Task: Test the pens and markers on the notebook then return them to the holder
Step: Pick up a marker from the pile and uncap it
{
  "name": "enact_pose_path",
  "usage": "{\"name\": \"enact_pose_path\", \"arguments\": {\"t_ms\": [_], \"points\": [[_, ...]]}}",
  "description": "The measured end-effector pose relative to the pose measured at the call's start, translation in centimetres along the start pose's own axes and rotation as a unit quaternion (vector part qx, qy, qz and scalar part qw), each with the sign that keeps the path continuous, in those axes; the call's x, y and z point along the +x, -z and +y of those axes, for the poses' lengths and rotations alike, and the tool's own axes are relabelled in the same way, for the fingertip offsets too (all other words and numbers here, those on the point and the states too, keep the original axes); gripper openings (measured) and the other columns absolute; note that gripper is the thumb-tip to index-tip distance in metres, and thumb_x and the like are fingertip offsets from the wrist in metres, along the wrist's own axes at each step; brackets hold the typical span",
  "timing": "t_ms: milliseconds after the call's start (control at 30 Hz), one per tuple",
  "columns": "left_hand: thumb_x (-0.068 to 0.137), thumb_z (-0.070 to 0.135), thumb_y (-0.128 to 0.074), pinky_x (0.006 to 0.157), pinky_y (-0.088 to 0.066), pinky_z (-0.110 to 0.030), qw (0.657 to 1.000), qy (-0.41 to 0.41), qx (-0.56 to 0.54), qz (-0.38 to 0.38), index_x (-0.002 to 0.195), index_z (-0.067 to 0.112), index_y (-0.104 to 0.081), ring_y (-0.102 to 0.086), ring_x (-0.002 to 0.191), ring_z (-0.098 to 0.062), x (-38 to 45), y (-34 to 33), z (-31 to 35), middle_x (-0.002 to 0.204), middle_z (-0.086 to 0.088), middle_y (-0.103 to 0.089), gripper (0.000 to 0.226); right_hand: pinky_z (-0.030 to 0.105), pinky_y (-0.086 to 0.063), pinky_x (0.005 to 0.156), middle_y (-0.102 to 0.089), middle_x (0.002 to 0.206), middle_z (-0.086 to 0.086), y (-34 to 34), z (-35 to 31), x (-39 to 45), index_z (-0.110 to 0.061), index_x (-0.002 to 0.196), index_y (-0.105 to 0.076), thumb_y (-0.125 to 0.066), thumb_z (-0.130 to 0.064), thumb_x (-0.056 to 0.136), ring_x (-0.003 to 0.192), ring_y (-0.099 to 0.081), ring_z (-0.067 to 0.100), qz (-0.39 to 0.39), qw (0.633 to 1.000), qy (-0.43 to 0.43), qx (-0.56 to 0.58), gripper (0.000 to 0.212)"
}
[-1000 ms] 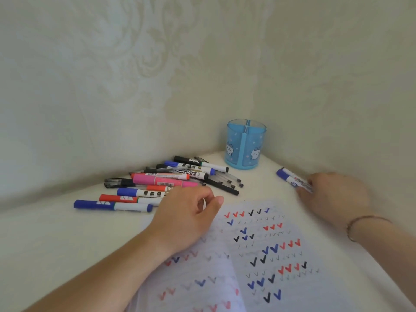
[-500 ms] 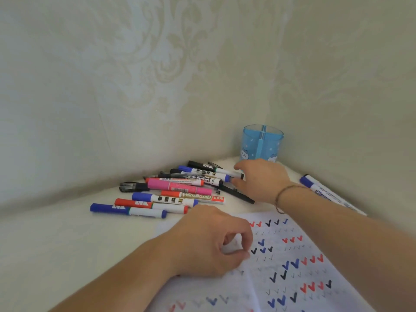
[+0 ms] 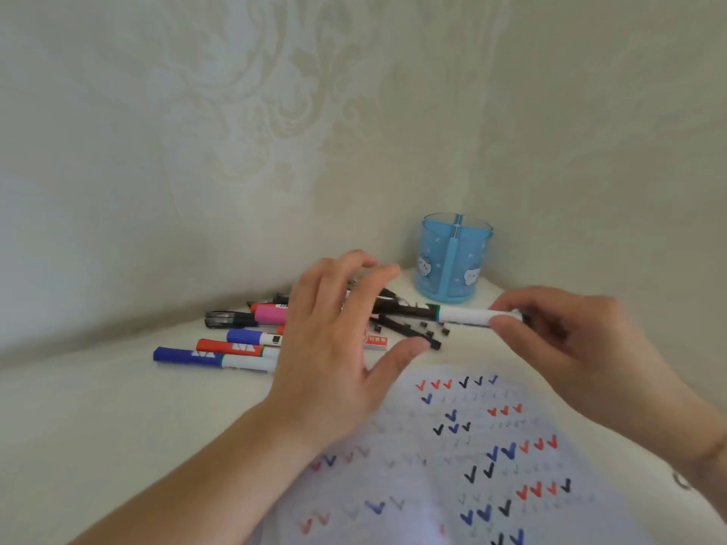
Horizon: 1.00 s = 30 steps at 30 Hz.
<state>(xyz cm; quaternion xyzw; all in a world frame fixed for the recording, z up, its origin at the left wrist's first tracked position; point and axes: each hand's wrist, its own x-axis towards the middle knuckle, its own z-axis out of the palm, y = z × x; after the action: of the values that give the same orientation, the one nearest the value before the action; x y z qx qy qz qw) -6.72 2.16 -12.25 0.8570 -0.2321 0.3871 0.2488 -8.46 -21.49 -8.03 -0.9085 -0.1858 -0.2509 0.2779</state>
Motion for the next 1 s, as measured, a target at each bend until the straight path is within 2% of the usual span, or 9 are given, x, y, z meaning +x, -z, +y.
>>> {"name": "enact_pose_path", "arguments": {"t_ms": [100,200,367,500,633,700,800,900,1000], "points": [[0.097,0.051,-0.044,0.085,-0.045,-0.035,0.996,-0.064,-0.05,-0.048,0.11,0.015,-0.065,-0.053,0.098,-0.014,-0.2,-0.1,0.4,0.104,0.005,-0.063,0.044,0.021,-0.029,0.043,-0.045,0.048,0.003,0.9,-1.3,-3.2,-0.032,0.082,-0.071,-0.06,-0.064,0.079,0.044,-0.035,0.019,0.052,0.971,-0.031,0.233,0.034],[0.1,0.047,-0.037,0.068,-0.035,-0.019,0.975,-0.127,-0.119,-0.138,0.101,0.013,-0.063,-0.044,0.078,-0.004,-0.9,-0.2,1.5,0.085,0.011,-0.052,0.043,0.021,-0.031,0.043,-0.049,0.047,-0.001,-0.3,-2.4,-4.8,-0.02,0.076,-0.068,-0.071,-0.067,0.066,0.039,-0.038,0.021,0.091,0.906,-0.095,0.401,0.049],[0.101,0.037,-0.042,0.064,-0.043,-0.022,0.95,-0.139,-0.145,-0.238,0.115,0.017,-0.059,-0.056,0.077,-0.007,-1.5,0.3,2.3,0.089,0.011,-0.062,0.03,0.02,-0.035,0.039,-0.057,0.047,0.011,-2.1,-3.1,-5.7,-0.018,0.074,-0.065,-0.075,-0.039,0.072,0.035,-0.045,0.02,-0.036,0.897,-0.136,0.419,0.023],[0.099,0.045,-0.042,0.047,-0.025,-0.016,0.931,-0.137,-0.181,-0.287,0.1,0.023,-0.059,-0.038,0.049,-0.003,-1.3,0.7,2.5,0.06,0.016,-0.041,0.029,0.02,-0.035,0.042,-0.056,0.045,0.012,-2.1,-2.5,-6.0,-0.017,0.065,-0.059,-0.073,-0.035,0.076,0.037,-0.045,0.018,-0.054,0.885,-0.082,0.455,0.026],[0.098,0.039,-0.049,0.047,-0.026,-0.017,0.893,-0.096,-0.28,-0.339,0.106,0.017,-0.065,-0.04,0.044,-0.006,-1.4,0.7,2.8,0.053,0.006,-0.044,0.028,0.022,-0.038,0.044,-0.058,0.051,0.0,-1.5,-2.2,-6.1,-0.026,0.067,-0.06,-0.069,-0.037,0.083,0.042,-0.048,0.019,-0.061,0.904,-0.02,0.422,0.022],[0.096,0.04,-0.053,0.048,-0.028,-0.017,0.878,-0.068,-0.306,-0.36,0.107,0.022,-0.066,-0.041,0.045,-0.004,-1.4,0.6,2.8,0.053,0.011,-0.045,0.025,0.026,-0.037,0.042,-0.058,0.054,-0.002,-1.1,-2.0,-6.2,-0.027,0.069,-0.061,-0.068,-0.035,0.086,0.044,-0.048,0.021,-0.066,0.915,0.013,0.398,0.02],[0.093,0.036,-0.061,0.047,-0.032,-0.019,0.859,-0.046,-0.342,-0.379,0.107,0.024,-0.067,-0.043,0.044,-0.004,-1.6,0.5,3.0,0.053,0.011,-0.048,0.019,0.022,-0.037,0.044,-0.059,0.055,-0.005,-0.8,-1.8,-6.4,-0.022,0.069,-0.065,-0.07,-0.034,0.084,0.044,-0.049,0.017,-0.063,0.916,-0.005,0.397,0.02],[0.086,0.047,-0.067,0.046,-0.029,-0.03,0.867,-0.008,-0.323,-0.38,0.116,0.039,-0.057,-0.036,0.044,-0.017,-1.5,0.5,2.5,0.053,-0.008,-0.042,0.033,0.019,-0.039,0.046,-0.063,0.054,0.004,-0.4,-1.4,-6.1,-0.017,0.079,-0.072,-0.069,-0.038,0.083,0.043,-0.055,0.019,-0.051,0.886,-0.047,0.458,0.022],[0.09,0.041,-0.045,0.048,-0.031,-0.036,0.886,-0.01,-0.308,-0.347,0.122,0.042,-0.049,-0.037,0.048,-0.018,-1.5,0.6,1.7,0.057,-0.006,-0.043,0.032,0.025,-0.042,0.045,-0.07,0.067,0.019,1.1,-1.0,-5.4,-0.014,0.096,-0.076,-0.069,-0.049,0.08,0.056,-0.065,0.035,-0.072,0.839,-0.095,0.531,0.039]]}}
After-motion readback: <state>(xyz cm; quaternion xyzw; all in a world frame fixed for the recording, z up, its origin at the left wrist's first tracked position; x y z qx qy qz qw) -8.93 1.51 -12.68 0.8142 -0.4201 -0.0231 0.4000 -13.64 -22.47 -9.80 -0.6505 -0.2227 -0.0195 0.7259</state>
